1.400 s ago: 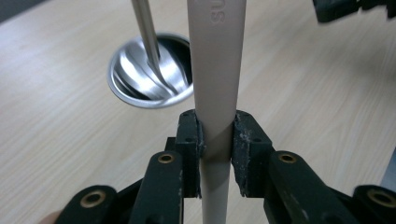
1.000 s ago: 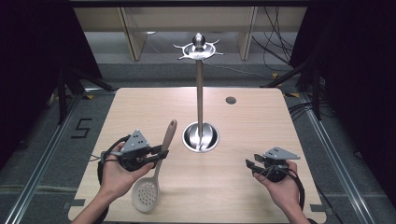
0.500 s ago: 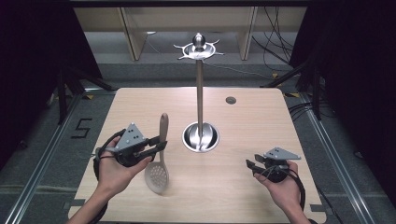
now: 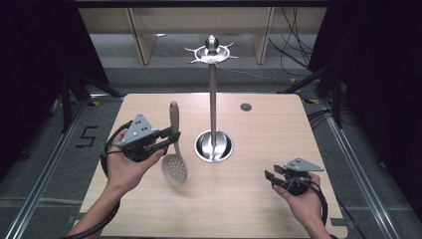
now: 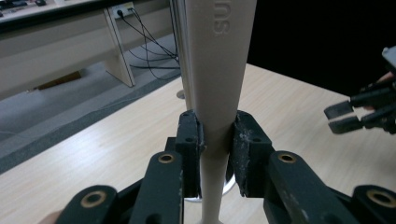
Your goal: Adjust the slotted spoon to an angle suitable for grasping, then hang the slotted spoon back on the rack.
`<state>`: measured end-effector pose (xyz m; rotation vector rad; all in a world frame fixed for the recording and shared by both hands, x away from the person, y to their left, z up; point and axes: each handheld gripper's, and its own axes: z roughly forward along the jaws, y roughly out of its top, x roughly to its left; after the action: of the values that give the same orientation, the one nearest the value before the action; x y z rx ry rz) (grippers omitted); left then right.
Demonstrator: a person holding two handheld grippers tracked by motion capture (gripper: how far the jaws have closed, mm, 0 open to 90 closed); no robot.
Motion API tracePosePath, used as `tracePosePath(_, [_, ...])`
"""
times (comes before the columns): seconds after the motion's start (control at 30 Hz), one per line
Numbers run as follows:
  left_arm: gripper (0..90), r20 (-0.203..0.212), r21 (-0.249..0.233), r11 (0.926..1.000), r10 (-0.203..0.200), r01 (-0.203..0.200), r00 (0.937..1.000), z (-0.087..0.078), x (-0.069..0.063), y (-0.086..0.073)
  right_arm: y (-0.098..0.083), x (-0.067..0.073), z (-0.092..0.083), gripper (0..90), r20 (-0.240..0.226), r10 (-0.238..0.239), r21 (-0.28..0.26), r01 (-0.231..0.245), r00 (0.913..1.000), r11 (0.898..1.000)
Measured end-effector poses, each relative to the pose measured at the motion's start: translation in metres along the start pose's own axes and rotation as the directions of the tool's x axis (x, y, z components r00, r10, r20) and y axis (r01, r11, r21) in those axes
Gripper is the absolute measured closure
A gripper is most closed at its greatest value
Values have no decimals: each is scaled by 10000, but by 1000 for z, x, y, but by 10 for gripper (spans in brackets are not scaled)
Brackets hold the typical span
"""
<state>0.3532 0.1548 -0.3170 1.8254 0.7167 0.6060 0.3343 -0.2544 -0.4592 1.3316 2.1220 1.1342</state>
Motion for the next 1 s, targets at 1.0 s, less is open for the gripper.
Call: tracePosePath(1.0, [732,288,1255,9916,285,-319,9992,21,14,29,2,2,2,564,-131,-307,-76,306,9994,9995])
